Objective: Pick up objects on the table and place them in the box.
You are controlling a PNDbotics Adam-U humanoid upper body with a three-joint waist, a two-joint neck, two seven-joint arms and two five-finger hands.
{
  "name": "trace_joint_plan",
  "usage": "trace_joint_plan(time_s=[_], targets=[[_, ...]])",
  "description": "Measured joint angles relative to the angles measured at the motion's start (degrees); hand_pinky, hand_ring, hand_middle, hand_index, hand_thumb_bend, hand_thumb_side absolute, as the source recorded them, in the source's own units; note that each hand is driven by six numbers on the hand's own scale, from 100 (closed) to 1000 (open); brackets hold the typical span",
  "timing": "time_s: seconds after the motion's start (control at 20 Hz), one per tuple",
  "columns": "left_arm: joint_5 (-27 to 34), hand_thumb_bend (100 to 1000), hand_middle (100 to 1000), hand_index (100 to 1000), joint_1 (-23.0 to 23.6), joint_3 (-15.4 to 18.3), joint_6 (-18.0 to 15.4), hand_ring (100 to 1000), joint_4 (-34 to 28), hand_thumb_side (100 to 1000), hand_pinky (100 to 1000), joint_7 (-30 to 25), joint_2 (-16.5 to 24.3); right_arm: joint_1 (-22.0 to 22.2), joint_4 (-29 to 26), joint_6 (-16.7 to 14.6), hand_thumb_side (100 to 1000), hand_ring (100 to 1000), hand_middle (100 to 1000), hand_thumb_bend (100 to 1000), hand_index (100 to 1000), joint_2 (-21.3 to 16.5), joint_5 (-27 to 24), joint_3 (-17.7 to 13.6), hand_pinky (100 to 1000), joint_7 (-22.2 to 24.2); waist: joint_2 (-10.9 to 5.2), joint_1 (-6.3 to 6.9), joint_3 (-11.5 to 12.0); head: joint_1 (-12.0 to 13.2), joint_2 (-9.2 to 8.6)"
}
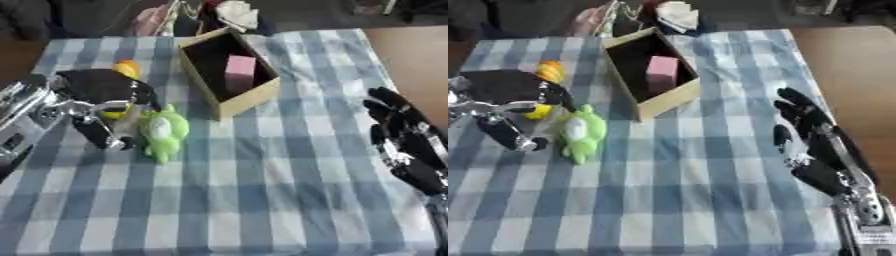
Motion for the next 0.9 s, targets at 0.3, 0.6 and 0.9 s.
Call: trace_joint_plan(time_s=[0.3, 0.6, 0.9], targets=[[-2.37, 436, 816, 889, -1.06, -0.36, -1.19, 789, 3.38, 191, 786, 2.12, -1.79, -0.02, 0.0, 0.04, 421, 966, 969, 100, 1000, 0.0, -0.01, 0.01, 1000, 0.04, 0.0, 0.0, -0.24, 0.04, 0.0], [-3.96, 435, 830, 912, -2.03, -1.05, -2.24, 797, 6.13, 192, 793, 3.01, -3.61, -0.02, 0.0, 0.08, 420, 966, 969, 100, 1000, 0.01, -0.01, 0.01, 1000, 0.08, 0.0, 0.0, -0.66, 0.19, 0.0], [-4.89, 429, 826, 913, -2.43, -1.81, -3.5, 789, 8.12, 186, 786, 2.9, -5.3, -0.02, 0.0, 0.11, 419, 966, 969, 100, 1000, 0.02, -0.03, 0.02, 1000, 0.11, 0.0, 0.0, -0.96, 0.34, 0.0]])
